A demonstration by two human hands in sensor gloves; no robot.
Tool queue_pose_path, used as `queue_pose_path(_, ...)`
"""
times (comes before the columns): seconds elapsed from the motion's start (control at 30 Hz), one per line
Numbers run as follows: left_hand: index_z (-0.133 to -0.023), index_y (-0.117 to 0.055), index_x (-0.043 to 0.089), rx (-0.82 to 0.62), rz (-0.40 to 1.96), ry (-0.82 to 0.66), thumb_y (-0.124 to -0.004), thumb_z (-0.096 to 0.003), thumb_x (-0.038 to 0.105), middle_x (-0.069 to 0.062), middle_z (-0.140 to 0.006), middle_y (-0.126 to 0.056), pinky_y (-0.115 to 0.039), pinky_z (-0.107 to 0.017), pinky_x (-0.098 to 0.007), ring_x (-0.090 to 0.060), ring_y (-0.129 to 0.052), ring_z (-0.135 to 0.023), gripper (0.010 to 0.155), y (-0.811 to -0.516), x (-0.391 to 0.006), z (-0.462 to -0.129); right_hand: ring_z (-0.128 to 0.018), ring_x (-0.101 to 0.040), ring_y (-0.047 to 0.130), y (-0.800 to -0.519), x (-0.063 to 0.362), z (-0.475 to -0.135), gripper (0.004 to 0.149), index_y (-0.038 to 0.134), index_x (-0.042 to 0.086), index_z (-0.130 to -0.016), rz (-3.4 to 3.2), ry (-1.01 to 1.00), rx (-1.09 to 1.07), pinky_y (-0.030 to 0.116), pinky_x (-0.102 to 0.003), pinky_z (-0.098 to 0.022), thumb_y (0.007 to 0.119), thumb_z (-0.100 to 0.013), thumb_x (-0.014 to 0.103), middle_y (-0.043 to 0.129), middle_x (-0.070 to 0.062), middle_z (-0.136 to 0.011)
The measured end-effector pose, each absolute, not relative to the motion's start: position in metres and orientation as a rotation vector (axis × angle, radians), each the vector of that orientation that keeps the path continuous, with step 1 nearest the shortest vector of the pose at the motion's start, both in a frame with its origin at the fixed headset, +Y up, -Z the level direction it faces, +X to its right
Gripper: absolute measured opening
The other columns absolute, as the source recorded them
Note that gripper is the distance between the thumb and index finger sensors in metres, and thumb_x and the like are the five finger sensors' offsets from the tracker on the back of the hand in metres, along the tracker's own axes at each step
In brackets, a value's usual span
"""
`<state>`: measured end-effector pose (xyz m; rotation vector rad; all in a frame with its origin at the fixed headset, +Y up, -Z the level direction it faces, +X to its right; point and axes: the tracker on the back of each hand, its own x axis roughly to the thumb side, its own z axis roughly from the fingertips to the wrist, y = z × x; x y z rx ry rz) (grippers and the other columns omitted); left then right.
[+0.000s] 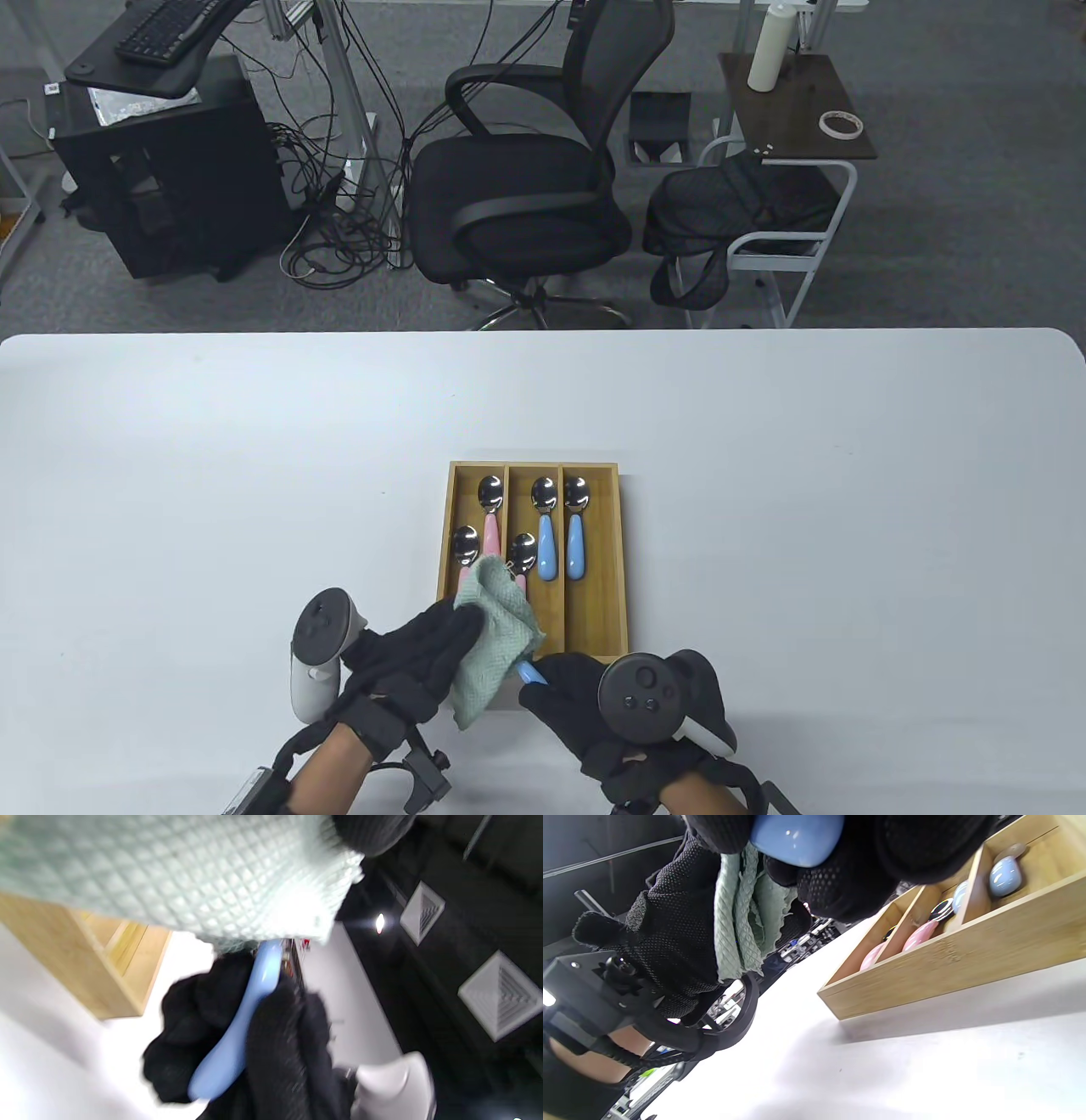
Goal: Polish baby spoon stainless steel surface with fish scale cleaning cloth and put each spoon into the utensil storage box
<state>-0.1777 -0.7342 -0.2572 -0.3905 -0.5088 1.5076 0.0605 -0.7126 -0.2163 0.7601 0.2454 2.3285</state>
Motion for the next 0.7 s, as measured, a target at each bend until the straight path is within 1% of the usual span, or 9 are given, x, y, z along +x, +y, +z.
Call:
queue_pose_path(0.03, -0.111, -0.058, 0.009, -0.373, 1.447, -0.518, -0.069, -0.0626, 0.044, -0.014, -0.101, -0.08, -0.082, -0.062, -0.049, -0.032, -0.095, -0.082, 0.061, -0.732, -0.175, -0.255, -0.054, -0.022, 0.095, -0.713, 0.06, -0.216, 0.044, 0.068, 0.015, -0.093, 2.315, 0.267, 0.776, 0.086, -0.035, -0.041, 0.055, -0.065, 0.046, 0.08, -0.011, -0.083)
queue_pose_path(0.1, -0.102, -0.07, 0.012, -0.245, 1.339, -0.467, -0.077, -0.0572, 0.045, -0.007, -0.089, -0.09, -0.089, -0.055, -0.043, -0.022, -0.104, -0.069, 0.056, -0.728, -0.174, -0.253, -0.054, -0.022, 0.095, -0.714, 0.059, -0.216, 0.044, 0.068, 0.014, -0.093, 2.297, 0.289, 0.795, 0.086, -0.035, -0.041, 0.056, -0.065, 0.046, 0.08, -0.011, -0.083)
queue_pose_path(0.17, -0.093, -0.078, 0.013, -0.112, 1.168, -0.42, -0.08, -0.0517, 0.053, -0.003, -0.076, -0.096, -0.094, -0.047, -0.038, -0.015, -0.108, -0.056, 0.058, -0.722, -0.175, -0.249, -0.054, -0.023, 0.095, -0.714, 0.058, -0.215, 0.044, 0.068, 0.014, -0.093, 2.328, 0.268, 0.8, 0.086, -0.036, -0.042, 0.056, -0.065, 0.046, 0.08, -0.011, -0.083)
queue_pose_path(0.23, -0.086, -0.083, 0.013, -0.032, 1.102, -0.375, -0.079, -0.0497, 0.058, 0.0, -0.066, -0.1, -0.095, -0.041, -0.036, -0.011, -0.109, -0.048, 0.058, -0.719, -0.176, -0.245, -0.054, -0.023, 0.094, -0.712, 0.057, -0.214, 0.044, 0.068, 0.014, -0.093, 2.36, 0.223, 0.798, 0.086, -0.036, -0.042, 0.056, -0.065, 0.046, 0.08, -0.011, -0.084)
queue_pose_path(0.3, -0.083, -0.086, 0.011, -0.007, 1.113, -0.354, -0.072, -0.0535, 0.058, 0.0, -0.063, -0.101, -0.095, -0.039, -0.036, -0.011, -0.11, -0.045, 0.057, -0.717, -0.175, -0.241, -0.055, -0.023, 0.094, -0.712, 0.057, -0.213, 0.045, 0.067, 0.014, -0.093, 2.358, 0.212, 0.796, 0.086, -0.035, -0.042, 0.056, -0.065, 0.046, 0.08, -0.011, -0.084)
queue_pose_path(0.4, -0.084, -0.086, 0.006, -0.036, 1.146, -0.356, -0.062, -0.0597, 0.053, -0.003, -0.063, -0.101, -0.095, -0.04, -0.039, -0.014, -0.11, -0.046, 0.058, -0.719, -0.174, -0.241, -0.054, -0.022, 0.094, -0.712, 0.058, -0.214, 0.045, 0.068, 0.014, -0.093, 2.341, 0.214, 0.773, 0.086, -0.035, -0.041, 0.055, -0.065, 0.046, 0.08, -0.011, -0.083)
queue_pose_path(0.5, -0.089, -0.081, 0.004, -0.111, 1.235, -0.363, -0.059, -0.0613, 0.049, -0.007, -0.069, -0.1, -0.094, -0.044, -0.04, -0.017, -0.11, -0.052, 0.057, -0.724, -0.173, -0.244, -0.052, -0.022, 0.094, -0.711, 0.06, -0.215, 0.045, 0.068, 0.013, -0.093, 2.366, 0.182, 0.759, 0.086, -0.035, -0.04, 0.054, -0.065, 0.046, 0.08, -0.011, -0.083)
queue_pose_path(0.6, -0.096, -0.075, 0.0, -0.29, 1.369, -0.389, -0.065, -0.0615, 0.042, -0.014, -0.08, -0.096, -0.092, -0.049, -0.046, -0.026, -0.108, -0.062, 0.055, -0.727, -0.174, -0.248, -0.052, -0.022, 0.094, -0.71, 0.063, -0.215, 0.045, 0.068, 0.013, -0.093, 2.37, 0.175, 0.746, 0.086, -0.035, -0.04, 0.054, -0.065, 0.046, 0.08, -0.012, -0.083)
queue_pose_path(0.7, -0.101, -0.07, 0.003, -0.357, 1.414, -0.406, -0.077, -0.0597, 0.033, -0.015, -0.088, -0.09, -0.09, -0.053, -0.047, -0.028, -0.104, -0.069, 0.052, -0.729, -0.174, -0.251, -0.053, -0.022, 0.094, -0.71, 0.064, -0.216, 0.045, 0.067, 0.014, -0.093, 2.378, 0.159, 0.74, 0.086, -0.035, -0.04, 0.054, -0.065, 0.046, 0.079, -0.012, -0.083)
